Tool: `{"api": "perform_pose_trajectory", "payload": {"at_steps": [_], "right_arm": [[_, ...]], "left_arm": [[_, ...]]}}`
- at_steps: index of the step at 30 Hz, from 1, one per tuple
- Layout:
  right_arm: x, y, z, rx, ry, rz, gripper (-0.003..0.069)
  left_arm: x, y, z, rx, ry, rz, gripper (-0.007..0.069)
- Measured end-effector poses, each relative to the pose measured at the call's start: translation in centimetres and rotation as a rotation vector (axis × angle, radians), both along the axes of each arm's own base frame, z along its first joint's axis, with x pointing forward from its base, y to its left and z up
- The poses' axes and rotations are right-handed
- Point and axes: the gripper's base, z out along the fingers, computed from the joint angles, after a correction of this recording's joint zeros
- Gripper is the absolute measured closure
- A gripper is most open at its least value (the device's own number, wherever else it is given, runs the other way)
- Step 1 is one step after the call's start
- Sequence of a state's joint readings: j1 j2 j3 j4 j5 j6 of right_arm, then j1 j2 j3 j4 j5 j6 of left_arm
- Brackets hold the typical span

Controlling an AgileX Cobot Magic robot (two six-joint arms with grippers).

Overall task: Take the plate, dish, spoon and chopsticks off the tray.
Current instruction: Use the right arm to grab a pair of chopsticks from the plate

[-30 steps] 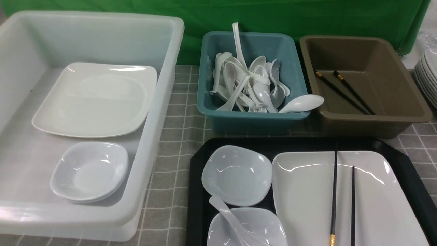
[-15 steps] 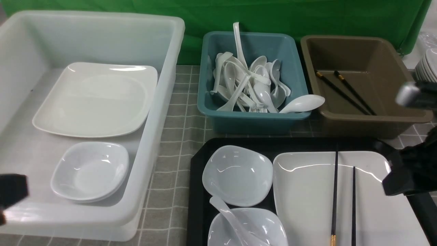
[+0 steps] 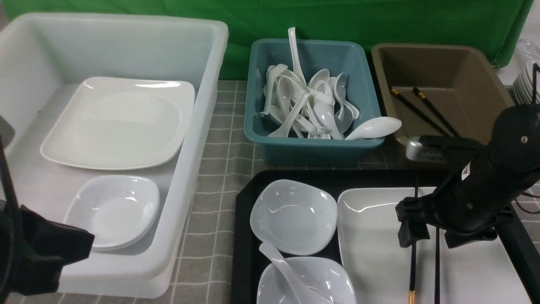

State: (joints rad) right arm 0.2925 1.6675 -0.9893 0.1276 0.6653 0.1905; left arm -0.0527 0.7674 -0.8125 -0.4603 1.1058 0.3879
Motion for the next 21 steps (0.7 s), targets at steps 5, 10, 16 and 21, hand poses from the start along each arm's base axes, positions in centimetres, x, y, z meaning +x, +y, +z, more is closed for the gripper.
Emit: {"api": "perform_pose_trajectory", "payload": {"at_steps": [5,10,16,21], "right_arm": [[0.3,0.1,-1.4,-0.016,0.043,-0.002,0.0018],[0.5,0.1,-2.2,-0.023,0.063,-0.001,0.0075],[0.6,0.1,-2.4,-0.031,0.058,0.023,0.0326],[0.5,0.4,-2.4,-0.029,0.064,0.065,0.0524]], "left_arm": [[0.0,0.1,0.0,0.013,-0.004,0.002,0.0623],[0.0,0.1,0.0,0.013,-0.004,0.002,0.0623],[0.0,0.1,0.0,0.013,-0.004,0.002,0.0623],[0.1,0.1,0.0,0.010,-0.007,0.003,0.0623]]}}
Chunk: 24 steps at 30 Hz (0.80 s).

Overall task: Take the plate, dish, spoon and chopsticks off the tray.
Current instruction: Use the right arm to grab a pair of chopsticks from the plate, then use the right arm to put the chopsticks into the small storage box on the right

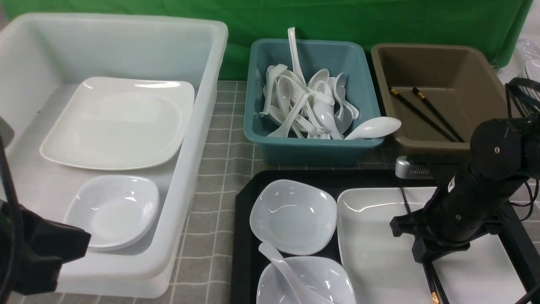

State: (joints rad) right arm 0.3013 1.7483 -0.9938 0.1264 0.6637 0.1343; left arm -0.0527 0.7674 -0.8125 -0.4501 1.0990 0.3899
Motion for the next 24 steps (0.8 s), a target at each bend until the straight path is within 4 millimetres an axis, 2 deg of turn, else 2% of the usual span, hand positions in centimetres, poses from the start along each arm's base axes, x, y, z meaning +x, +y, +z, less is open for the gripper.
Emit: {"api": "perform_pose_trajectory", "payload": {"at_steps": [5,9,12,14,15,16,17,19,22,23,24], "right_arm": [[-0.6,0.8,0.6,0.006,0.000,0.041,0.0519],[-1.6,1.4,2.5,0.018,-0.027,0.086,0.0519],[-2.7,1.4,5.5,0.044,-0.099,0.118,0.0519],[-2.6,0.9,7.8,0.064,-0.147,0.103,0.0519],[-2.6,0.8,8.0,0.065,-0.151,0.101,0.0519],[-1.8,0.0,10.0,0.073,-0.192,0.088,0.0519],[-1.5,-0.3,10.4,0.073,-0.202,0.084,0.0519],[-0.1,-1.2,12.6,0.079,-0.266,0.070,0.0519],[2.0,-2.2,15.3,0.088,-0.342,0.054,0.0519],[3.2,-2.7,16.5,0.092,-0.374,0.038,0.0519],[3.9,-3.1,17.2,0.096,-0.398,0.028,0.0519]], "left_arm": [[0.1,-0.2,0.2,-0.033,-0.012,0.002,0.0623],[0.3,-0.4,0.5,-0.078,-0.044,0.014,0.0623],[0.9,-0.7,1.0,-0.115,-0.105,0.001,0.0623],[1.9,-1.0,1.3,-0.155,-0.124,0.009,0.0623],[1.9,-1.0,1.4,-0.161,-0.130,0.009,0.0623],[3.1,-1.3,1.8,-0.201,-0.128,-0.002,0.0623],[3.5,-1.5,1.9,-0.211,-0.131,-0.016,0.0623],[5.2,-2.5,2.6,-0.232,-0.140,-0.084,0.0623],[7.8,-4.7,3.1,-0.240,-0.132,-0.175,0.0626],[9.0,-6.3,2.8,-0.238,-0.112,-0.210,0.0627],[9.6,-7.0,2.9,-0.229,-0.114,-0.225,0.0627]]}}
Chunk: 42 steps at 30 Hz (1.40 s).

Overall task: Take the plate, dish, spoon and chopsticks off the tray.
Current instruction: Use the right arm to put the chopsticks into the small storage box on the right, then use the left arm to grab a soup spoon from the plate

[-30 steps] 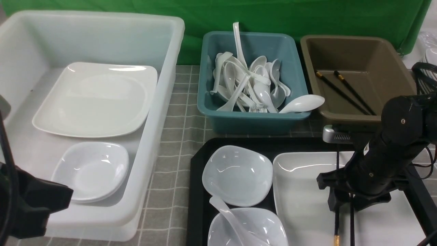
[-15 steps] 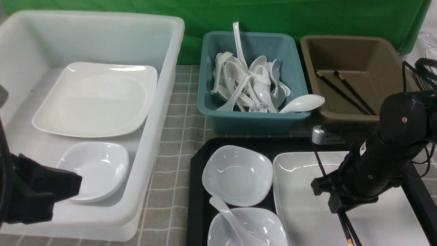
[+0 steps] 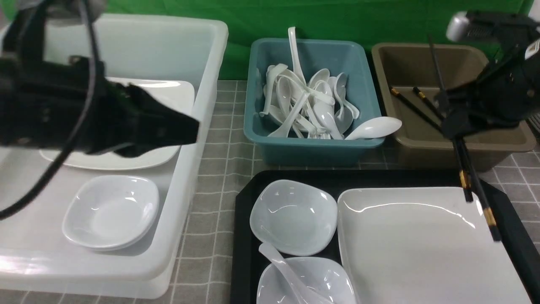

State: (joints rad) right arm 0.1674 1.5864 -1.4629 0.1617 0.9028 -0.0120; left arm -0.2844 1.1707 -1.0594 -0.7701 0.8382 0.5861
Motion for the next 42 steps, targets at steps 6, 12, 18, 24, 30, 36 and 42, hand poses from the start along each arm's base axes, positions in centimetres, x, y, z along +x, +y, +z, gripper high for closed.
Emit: {"api": "perform_pose_trajectory", "payload": {"at_steps": [6,12,18,24,30,36,42], "right_arm": [[6.2,-1.9,2.3,0.029,-0.109,-0.069,0.0519],[11.7,-3.3,1.1,0.039,-0.169,-0.122,0.0519],[15.9,-4.5,-2.8,0.053,-0.220,-0.186,0.0519],[17.6,-4.6,-6.0,0.051,-0.221,-0.200,0.0473],[16.7,-4.5,-6.6,0.027,-0.109,-0.173,0.0230],[12.3,-4.4,-2.4,-0.061,0.052,0.011,0.0479],[5.8,-3.9,3.8,-0.030,-0.005,0.075,0.0627]], "left_arm": [[3.9,-8.7,-2.0,0.092,0.013,-0.103,0.0627],[6.7,-15.1,-3.0,0.082,-0.039,-0.147,0.0627],[7.6,-16.7,-4.1,0.109,0.025,-0.182,0.0627],[8.0,-15.1,-4.7,0.221,0.091,-0.154,0.0627],[7.4,-13.6,-5.7,0.358,0.219,-0.186,0.0626],[6.6,-12.3,-5.9,0.504,0.270,-0.227,0.0626],[5.9,-10.7,-6.1,0.664,0.297,-0.243,0.0626]]}}
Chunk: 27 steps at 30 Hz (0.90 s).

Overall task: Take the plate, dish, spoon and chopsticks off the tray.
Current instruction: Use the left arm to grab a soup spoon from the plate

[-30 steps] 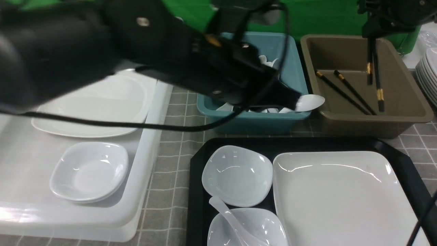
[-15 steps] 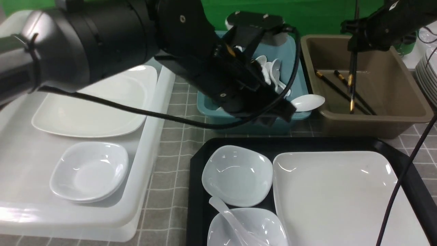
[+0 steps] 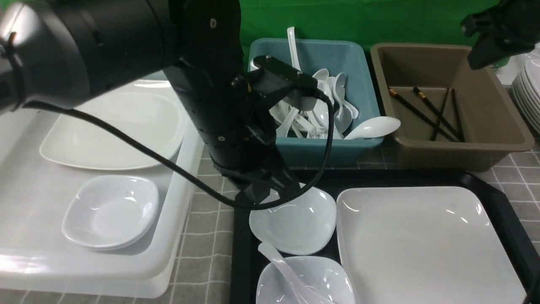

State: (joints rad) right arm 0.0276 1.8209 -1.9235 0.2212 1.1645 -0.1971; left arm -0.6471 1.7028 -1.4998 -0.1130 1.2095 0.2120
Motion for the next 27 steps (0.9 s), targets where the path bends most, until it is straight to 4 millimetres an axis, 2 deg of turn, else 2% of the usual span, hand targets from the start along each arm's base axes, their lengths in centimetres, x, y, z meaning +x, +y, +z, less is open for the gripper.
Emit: {"api": "perform_pose_trajectory", "payload": {"at_steps": [2,4,5,6,7,9,10,11,14,18,21,27], "right_arm": [[-2.0,0.4,0.4,0.014,0.009,0.021,0.0629],[-5.5,1.3,0.0,0.021,0.056,0.058,0.0630],[-5.8,1.4,-0.1,0.021,0.059,0.062,0.0629],[-8.8,2.0,-0.1,0.021,0.069,0.098,0.0629],[-9.8,2.2,-0.3,0.021,0.073,0.111,0.0629],[-13.4,2.8,-1.4,0.024,0.056,0.146,0.0629],[-13.6,2.7,-1.0,0.025,0.039,0.145,0.0629],[-15.8,2.7,-1.7,0.027,0.018,0.148,0.0629],[-19.2,2.3,-3.3,0.028,0.017,0.143,0.0629],[-22.5,1.8,-5.1,0.031,0.024,0.134,0.0629],[-24.0,1.5,-5.7,0.034,0.005,0.128,0.0629],[-25.1,1.3,-5.6,0.042,-0.043,0.117,0.0629]], "left_arm": [[-0.1,0.1,-0.5,0.012,0.018,0.000,0.0626],[-0.4,0.1,-1.8,0.023,0.060,0.003,0.0624],[-0.4,0.1,-1.9,0.025,0.063,0.003,0.0624],[-0.3,-0.1,-2.8,0.022,0.078,0.001,0.0617],[-0.3,-0.2,-3.0,0.020,0.080,-0.002,0.0610],[0.1,-0.5,-3.8,0.014,0.078,-0.012,0.0568],[0.1,-0.6,-3.9,0.012,0.073,-0.017,0.0568],[0.3,-0.8,-4.3,0.015,0.062,-0.050,0.0521],[0.2,-1.6,-5.0,0.038,0.036,-0.142,0.0400],[0.0,-2.7,-6.3,0.069,0.032,-0.202,0.0234],[0.1,-3.1,-7.6,0.091,0.057,-0.211,0.0169],[0.9,-3.2,-10.1,0.171,0.080,-0.222,0.0146]]}}
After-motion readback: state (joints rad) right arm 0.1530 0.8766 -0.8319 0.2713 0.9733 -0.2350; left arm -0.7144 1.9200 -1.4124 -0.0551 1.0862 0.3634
